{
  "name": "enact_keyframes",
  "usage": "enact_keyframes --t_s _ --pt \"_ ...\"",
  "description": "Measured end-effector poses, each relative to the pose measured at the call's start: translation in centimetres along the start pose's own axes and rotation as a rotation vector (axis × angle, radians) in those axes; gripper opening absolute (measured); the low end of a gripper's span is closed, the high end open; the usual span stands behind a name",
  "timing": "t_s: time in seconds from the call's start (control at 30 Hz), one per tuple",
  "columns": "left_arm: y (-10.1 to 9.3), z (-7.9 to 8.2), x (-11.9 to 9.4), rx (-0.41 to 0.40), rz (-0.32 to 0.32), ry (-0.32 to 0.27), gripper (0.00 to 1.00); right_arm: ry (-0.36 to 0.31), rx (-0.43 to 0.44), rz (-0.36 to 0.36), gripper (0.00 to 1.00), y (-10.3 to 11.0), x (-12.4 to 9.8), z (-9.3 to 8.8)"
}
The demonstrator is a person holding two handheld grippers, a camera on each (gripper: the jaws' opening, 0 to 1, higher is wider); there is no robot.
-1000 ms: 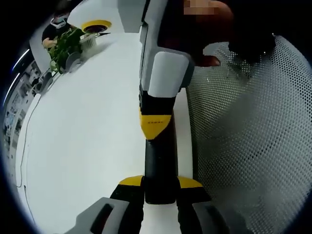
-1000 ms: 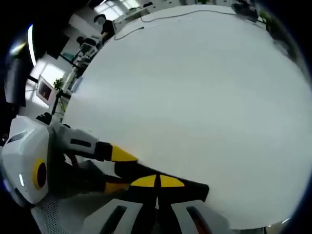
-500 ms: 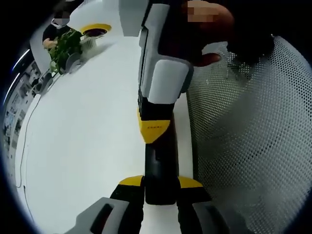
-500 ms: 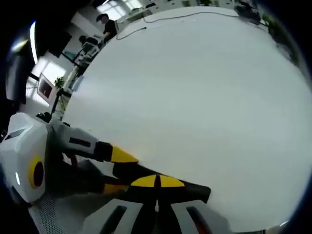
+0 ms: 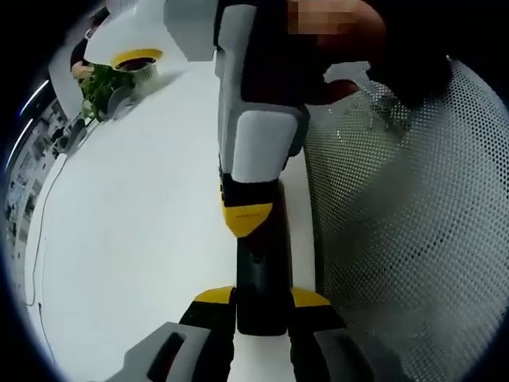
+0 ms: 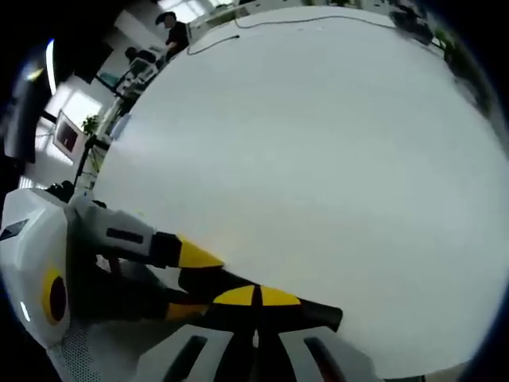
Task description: Press the specified remote control buttons in sequence, fully releasing each button before pressing the next.
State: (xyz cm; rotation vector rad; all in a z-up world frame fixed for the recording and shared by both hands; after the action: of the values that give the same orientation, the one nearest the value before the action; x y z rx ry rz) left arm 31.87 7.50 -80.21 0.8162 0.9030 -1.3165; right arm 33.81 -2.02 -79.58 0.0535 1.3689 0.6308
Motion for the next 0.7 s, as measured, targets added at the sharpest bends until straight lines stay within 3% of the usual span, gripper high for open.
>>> enact_keyframes --t_s 0.3,0.7 --pt "0.0 0.0 0.0 -0.005 0.004 -0.004 0.25 -0.058 0.028 0.028 0.00 -0.2 -0.2 -0.3" --pt "0.0 -0.1 0.0 -0.007 0.005 -0.011 0.25 -0.017 0.110 0.069 0.00 -0.4 -1.2 -0.5"
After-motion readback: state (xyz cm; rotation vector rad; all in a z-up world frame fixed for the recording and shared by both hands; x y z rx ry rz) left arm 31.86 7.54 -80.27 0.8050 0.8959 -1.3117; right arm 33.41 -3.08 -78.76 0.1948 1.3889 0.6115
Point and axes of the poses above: the point that each gripper's makers call its tool centre point, and the gripper's own axes: x roughly forward along the fingers, y roughly to its left, z roughly out of its top, the point moved 7 cm from there along -x, roughly backward along the fingers, and after that the axes turned 1 degree about y, right-handed, at the moved point
